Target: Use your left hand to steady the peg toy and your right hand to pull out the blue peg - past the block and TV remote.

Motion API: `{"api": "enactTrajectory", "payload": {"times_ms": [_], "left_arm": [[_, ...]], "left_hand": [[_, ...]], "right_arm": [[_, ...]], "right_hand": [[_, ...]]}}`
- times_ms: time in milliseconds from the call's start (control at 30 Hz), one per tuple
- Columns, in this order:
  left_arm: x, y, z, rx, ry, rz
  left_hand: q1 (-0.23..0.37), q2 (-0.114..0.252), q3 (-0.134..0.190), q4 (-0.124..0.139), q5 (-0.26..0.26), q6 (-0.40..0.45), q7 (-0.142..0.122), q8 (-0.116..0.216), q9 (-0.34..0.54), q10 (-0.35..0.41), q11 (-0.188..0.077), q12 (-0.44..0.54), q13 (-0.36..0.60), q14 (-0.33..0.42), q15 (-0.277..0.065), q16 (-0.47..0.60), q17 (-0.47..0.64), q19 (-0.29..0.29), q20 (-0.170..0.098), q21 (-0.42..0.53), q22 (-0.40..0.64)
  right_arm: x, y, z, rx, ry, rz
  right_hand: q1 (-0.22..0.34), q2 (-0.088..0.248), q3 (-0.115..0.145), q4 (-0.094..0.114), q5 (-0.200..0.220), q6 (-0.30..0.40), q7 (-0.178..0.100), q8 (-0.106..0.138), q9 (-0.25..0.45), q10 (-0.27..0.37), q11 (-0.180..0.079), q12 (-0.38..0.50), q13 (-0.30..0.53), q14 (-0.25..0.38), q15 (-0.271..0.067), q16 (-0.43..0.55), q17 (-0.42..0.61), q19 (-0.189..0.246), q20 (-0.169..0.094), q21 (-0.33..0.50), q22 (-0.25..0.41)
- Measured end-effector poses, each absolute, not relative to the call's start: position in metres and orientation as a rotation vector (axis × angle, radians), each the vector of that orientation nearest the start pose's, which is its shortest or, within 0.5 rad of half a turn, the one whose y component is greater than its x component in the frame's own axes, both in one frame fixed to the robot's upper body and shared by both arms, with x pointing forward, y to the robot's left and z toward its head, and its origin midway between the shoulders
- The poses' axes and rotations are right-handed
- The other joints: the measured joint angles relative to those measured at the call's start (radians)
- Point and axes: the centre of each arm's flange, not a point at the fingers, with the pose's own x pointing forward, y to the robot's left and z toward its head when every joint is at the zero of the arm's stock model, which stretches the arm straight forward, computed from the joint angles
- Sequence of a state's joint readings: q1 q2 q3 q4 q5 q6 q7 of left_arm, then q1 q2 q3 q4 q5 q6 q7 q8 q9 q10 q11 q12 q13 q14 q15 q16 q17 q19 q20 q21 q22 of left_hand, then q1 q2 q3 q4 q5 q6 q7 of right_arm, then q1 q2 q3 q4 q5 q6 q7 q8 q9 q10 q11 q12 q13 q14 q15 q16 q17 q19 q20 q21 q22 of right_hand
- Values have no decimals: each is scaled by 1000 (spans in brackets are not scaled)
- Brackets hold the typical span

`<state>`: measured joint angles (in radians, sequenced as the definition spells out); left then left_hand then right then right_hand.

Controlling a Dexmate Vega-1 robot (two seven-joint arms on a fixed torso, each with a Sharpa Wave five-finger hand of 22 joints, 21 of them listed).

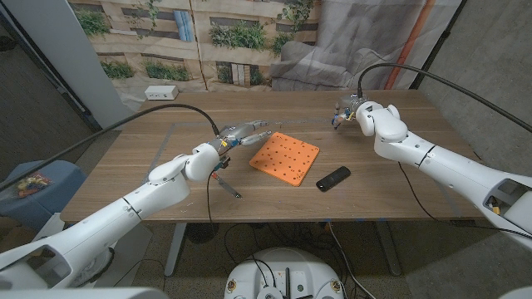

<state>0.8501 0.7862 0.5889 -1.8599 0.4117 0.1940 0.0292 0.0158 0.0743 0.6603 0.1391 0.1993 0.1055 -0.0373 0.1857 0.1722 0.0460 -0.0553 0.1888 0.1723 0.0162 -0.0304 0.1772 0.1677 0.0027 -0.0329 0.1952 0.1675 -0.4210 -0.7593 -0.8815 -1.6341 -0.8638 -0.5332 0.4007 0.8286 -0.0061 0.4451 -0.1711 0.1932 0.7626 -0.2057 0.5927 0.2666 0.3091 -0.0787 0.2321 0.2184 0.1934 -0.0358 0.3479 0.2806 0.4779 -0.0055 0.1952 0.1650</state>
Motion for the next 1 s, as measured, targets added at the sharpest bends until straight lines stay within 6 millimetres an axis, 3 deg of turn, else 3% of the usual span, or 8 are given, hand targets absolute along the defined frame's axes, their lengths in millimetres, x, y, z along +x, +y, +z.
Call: {"api": "enactTrajectory", "payload": {"times_ms": [267,300,567,1000], "left_arm": [[581,202,1,1198,-641,-66],[581,207,4,1110,-648,-30],[581,219,6,1011,-644,16],[579,236,0,823,-631,93]], "left_hand": [[0,0,4,-4,0,9,2,0,0,0,0,0,0,0,0,0,0,1,-1,0,0],[0,0,4,-4,0,9,2,0,0,0,0,0,0,0,0,0,0,1,-1,0,0],[5,5,8,-8,0,9,2,0,0,4,-4,0,0,0,0,0,0,1,-1,0,0],[8,3,16,-16,0,22,3,0,0,10,0,0,0,11,0,0,-5,6,4,0,0]], "right_arm": [[653,-243,76,-1807,-170,-189],[653,-243,76,-1808,-168,-188],[658,-244,73,-1826,-144,-191],[666,-243,65,-1849,-106,-178]], "right_hand": [[0,0,0,0,-1,-5,-5,0,0,0,0,0,0,0,0,0,0,0,0,0,0],[0,0,0,0,-1,-5,-5,0,0,0,0,0,0,0,0,0,0,0,0,0,0],[0,0,-6,3,-1,-5,-5,0,0,0,0,0,3,0,0,0,5,0,0,0,0],[0,0,-11,6,-4,-15,-15,-5,0,-7,-1,-8,3,0,0,0,5,0,0,0,0]]}}
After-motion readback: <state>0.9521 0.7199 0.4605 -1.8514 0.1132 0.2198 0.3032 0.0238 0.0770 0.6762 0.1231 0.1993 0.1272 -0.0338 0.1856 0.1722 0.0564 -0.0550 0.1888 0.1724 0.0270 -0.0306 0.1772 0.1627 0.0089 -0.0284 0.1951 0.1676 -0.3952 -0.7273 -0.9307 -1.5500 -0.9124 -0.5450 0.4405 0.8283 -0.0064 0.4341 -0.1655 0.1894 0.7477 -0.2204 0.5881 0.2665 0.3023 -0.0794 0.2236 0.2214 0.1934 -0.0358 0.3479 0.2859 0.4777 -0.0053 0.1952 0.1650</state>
